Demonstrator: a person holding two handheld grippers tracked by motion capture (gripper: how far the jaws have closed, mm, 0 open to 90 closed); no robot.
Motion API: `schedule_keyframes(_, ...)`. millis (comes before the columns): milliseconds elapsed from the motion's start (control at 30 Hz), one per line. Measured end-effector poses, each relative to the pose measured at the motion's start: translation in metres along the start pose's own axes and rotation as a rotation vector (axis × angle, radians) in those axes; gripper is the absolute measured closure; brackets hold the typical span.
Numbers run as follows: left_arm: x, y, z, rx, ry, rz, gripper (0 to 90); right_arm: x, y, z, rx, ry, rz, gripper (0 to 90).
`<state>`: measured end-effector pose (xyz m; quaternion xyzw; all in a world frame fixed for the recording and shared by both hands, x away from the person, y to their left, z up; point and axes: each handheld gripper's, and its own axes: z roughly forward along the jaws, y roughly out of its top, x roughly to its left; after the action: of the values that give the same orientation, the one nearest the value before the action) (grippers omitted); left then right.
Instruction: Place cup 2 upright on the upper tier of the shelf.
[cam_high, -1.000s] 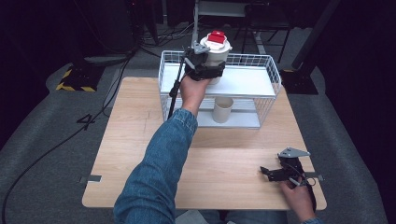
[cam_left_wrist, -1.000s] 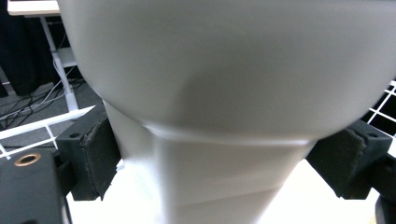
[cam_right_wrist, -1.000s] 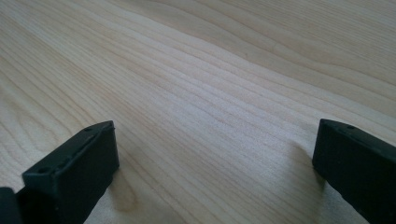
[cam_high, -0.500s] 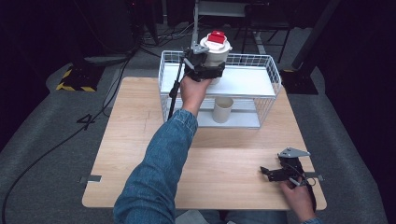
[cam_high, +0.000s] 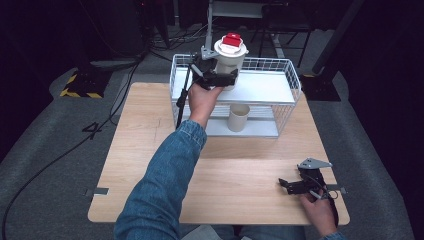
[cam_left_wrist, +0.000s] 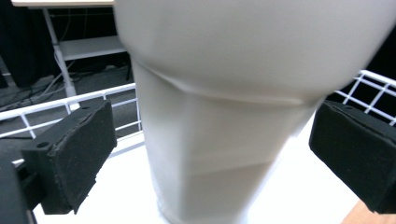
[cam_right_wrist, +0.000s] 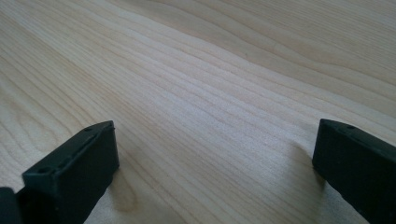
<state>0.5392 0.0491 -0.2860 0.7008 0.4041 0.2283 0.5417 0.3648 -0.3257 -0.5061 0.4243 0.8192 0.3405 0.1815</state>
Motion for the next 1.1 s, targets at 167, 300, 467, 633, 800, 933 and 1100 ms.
schedule_keyframes(167, -0.002, 0.001, -0.019, -0.018, -0.018, 0.007, 1.5, 0.000, 0.000, 0.000, 0.000, 0.001, 0.000, 0.5)
schedule_keyframes(300, -0.004, -0.001, -0.033, -0.022, -0.034, 0.018, 1.6, 0.000, 0.000, 0.000, 0.003, 0.000, -0.001, 0.5)
schedule_keyframes(467, -0.009, -0.003, -0.054, -0.034, -0.051, 0.029, 1.8, -0.002, 0.001, 0.001, 0.002, 0.019, -0.011, 0.2)
schedule_keyframes(633, -0.011, -0.008, -0.073, -0.027, -0.063, 0.040, 2.6, -0.004, 0.001, 0.001, 0.003, 0.028, -0.020, 0.5)
schedule_keyframes(800, -0.009, -0.019, -0.092, -0.019, -0.068, 0.044, 3.0, -0.004, 0.001, 0.001, 0.002, 0.029, -0.021, 0.5)
schedule_keyframes(933, -0.008, -0.025, -0.109, -0.025, -0.080, 0.040, 3.3, -0.004, 0.001, 0.001, 0.002, 0.029, -0.022, 0.4)
schedule_keyframes(1100, -0.008, -0.034, -0.130, -0.022, -0.091, 0.063, 4.6, -0.004, 0.001, 0.001, 0.002, 0.028, -0.021, 0.4)
